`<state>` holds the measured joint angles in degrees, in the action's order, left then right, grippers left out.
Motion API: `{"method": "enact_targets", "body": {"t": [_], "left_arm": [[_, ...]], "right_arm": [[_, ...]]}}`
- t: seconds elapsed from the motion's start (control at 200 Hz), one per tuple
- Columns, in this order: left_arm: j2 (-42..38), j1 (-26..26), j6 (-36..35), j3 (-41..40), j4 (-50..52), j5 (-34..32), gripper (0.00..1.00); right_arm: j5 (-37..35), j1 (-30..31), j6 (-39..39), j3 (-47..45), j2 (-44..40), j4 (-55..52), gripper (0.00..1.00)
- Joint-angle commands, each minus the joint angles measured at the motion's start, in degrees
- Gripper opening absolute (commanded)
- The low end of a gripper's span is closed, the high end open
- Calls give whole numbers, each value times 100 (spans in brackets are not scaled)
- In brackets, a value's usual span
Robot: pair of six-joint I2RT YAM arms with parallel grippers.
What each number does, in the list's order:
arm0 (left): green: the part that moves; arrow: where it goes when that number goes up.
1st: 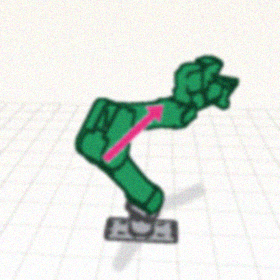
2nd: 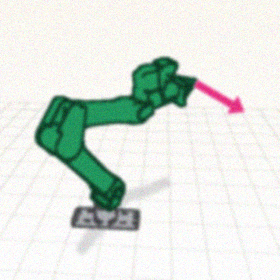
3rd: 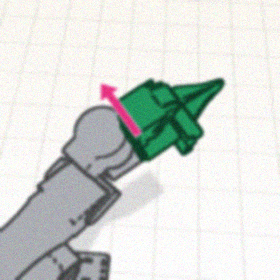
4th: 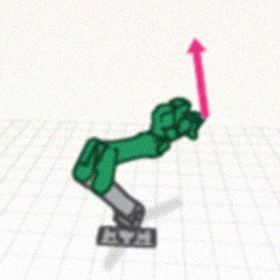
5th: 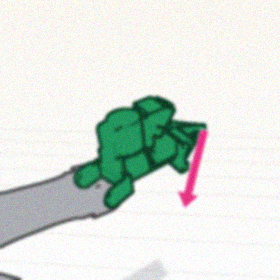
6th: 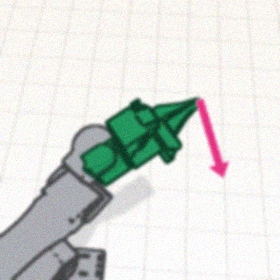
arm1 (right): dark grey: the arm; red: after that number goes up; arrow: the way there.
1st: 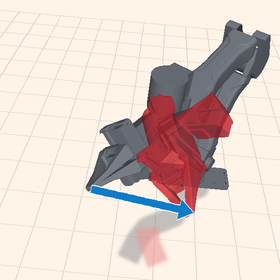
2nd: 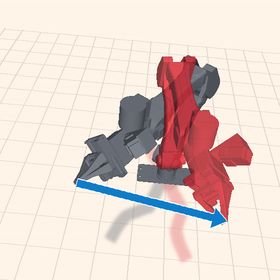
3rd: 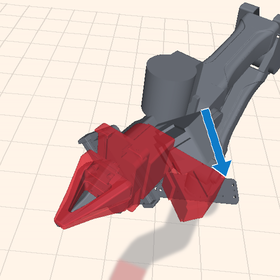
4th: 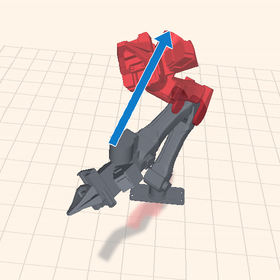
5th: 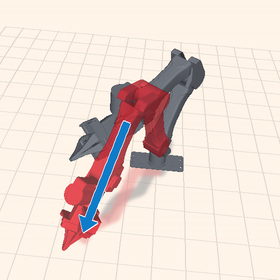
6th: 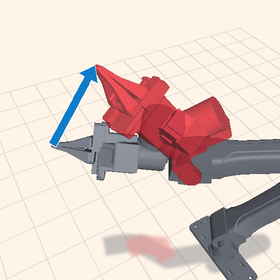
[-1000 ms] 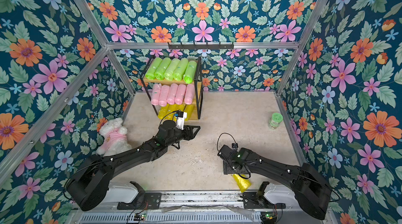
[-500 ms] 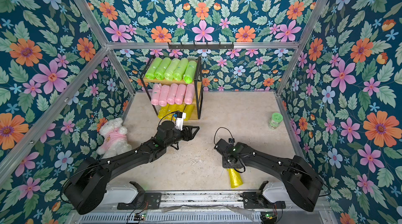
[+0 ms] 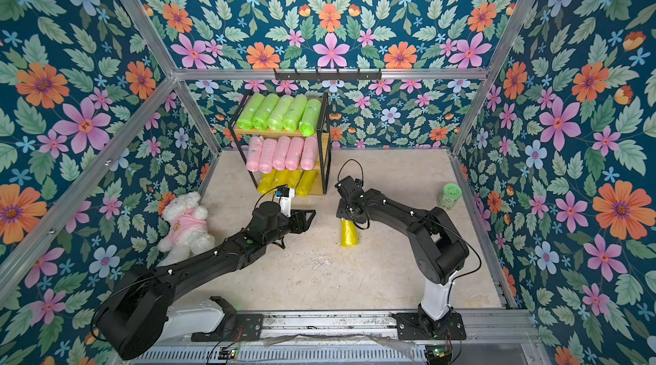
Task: Sort the rolls of trash bags by color and place them on the shelf
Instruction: Pick up the roll of trash bags from the center of the board.
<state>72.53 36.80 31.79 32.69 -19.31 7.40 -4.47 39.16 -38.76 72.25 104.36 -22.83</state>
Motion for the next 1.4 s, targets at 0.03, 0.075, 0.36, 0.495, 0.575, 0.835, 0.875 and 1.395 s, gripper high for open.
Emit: {"method": "enact_targets", "body": {"t": [0.03, 0.075, 0.36, 0.495, 0.575, 0.835, 0.875, 1.395], "left_arm": [[-52, -6, 124, -84, -64, -96, 65], [-80, -6, 117, -117, -77, -137, 65], [-49, -6, -41, 1, 94, -199, 65], [-29, -6, -41, -8, 128, -256, 65], [-38, -10, -2, -21, 138, -239, 65], [-128, -7, -20, -69, 265, -369, 66], [-151, -12, -32, -69, 294, -395, 66], [-350, -252, -129, -173, 489, -440, 67]], "right_arm": [[95, -1, 160, -261, -214, 246, 78], [135, 21, 258, -566, -464, 497, 83], [-416, 779, 588, -2246, -1626, 1684, 91], [-1034, 806, 340, -2685, -1732, 1929, 91], [-1062, 812, 398, -2847, -1752, 2154, 91], [-511, 813, 550, -3105, -1477, 3186, 90], [-509, 813, 565, -3112, -1439, 3266, 88], [-723, 912, 831, -3207, -1246, 3702, 54]]}}
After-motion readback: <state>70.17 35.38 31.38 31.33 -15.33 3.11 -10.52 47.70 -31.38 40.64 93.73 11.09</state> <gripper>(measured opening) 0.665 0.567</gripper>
